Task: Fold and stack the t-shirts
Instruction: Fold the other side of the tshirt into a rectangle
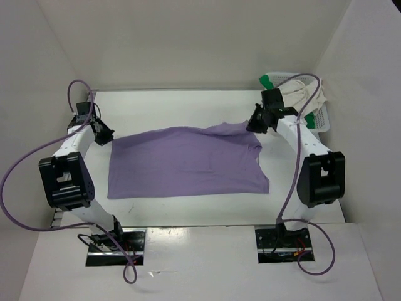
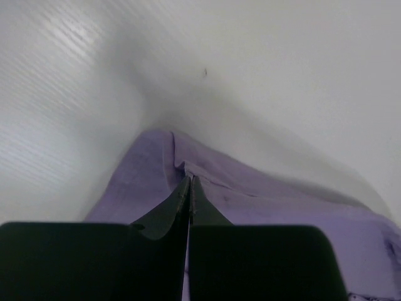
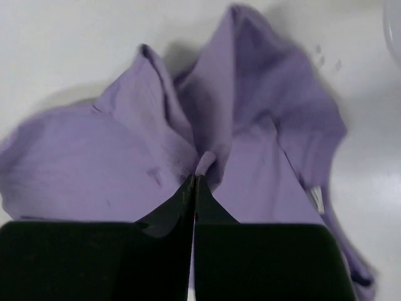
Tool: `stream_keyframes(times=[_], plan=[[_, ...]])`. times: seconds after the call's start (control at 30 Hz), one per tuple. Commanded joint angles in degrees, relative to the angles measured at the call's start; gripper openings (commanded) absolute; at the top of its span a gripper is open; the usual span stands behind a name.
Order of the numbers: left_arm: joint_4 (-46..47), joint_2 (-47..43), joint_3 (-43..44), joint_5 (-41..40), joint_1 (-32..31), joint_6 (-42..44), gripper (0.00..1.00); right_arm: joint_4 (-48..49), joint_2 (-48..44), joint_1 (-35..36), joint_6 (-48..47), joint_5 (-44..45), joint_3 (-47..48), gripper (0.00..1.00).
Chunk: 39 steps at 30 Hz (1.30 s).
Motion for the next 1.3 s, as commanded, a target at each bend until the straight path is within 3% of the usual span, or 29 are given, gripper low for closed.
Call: stream_keyframes(times=[0.0, 0.1, 0.4, 0.73, 0.8, 0.83, 0.9, 1.03, 1.13, 1.17, 1.27], plan=[[-1.22, -4.26, -2.17, 1.61, 0.22, -0.28, 0.0, 0.59, -9.81, -0.1, 0.16, 0.03, -8.23, 0.0], [-1.84, -5.41, -3.66, 2.3, 1.45, -0.28, 0.0, -1.25, -15.51, -0.1, -0.37, 0.03, -15.51, 0.0], [-4.82, -10.84, -7.25, 4.49, 5.04, -0.28, 0.0, -11.33, -29.03, -2.9, 1.38, -0.84, -25.63, 0.0], [-6.67, -12.71, -13.15, 9.08, 10.14, -0.8, 0.0, -22.17, -31.7, -3.96, 2.01, -3.74, -27.4, 0.0], [-7.2, -12.71, -14.73, 10.21, 11.2, -1.51, 0.1, -24.27, -31.71, -3.44, 1.48, -2.87, -27.4, 0.0], [-7.21, -13.23, -14.74, 10.22, 11.82, -2.03, 0.27, -24.29, -31.71, -3.44, 0.96, -2.26, -26.88, 0.03], [-8.0, -14.46, -13.78, 10.22, 12.96, -2.56, 0.35, -24.29, -31.71, -2.91, 0.43, -2.95, -26.18, 0.13], [-10.37, -17.8, -9.48, 9.6, 12.36, -3.09, 0.35, -22.71, -29.61, -2.91, -0.19, -1.12, -20.91, 0.33], [-8.62, -17.8, -8.85, 10.73, 8.32, -3.1, 0.35, -16.84, -27.85, -2.91, 0.33, -2.07, -18.62, 0.37], [-6.18, -17.8, -10.15, 11.7, 7.26, -3.09, 0.35, -14.21, -26.1, -2.3, 0.34, -3.38, -18.61, 0.31], [-2.57, -16.49, -12.44, 13.2, 1.99, -3.09, 0.35, -4.36, -19.27, 2.25, 3.32, -3.4, -19.49, 0.0]])
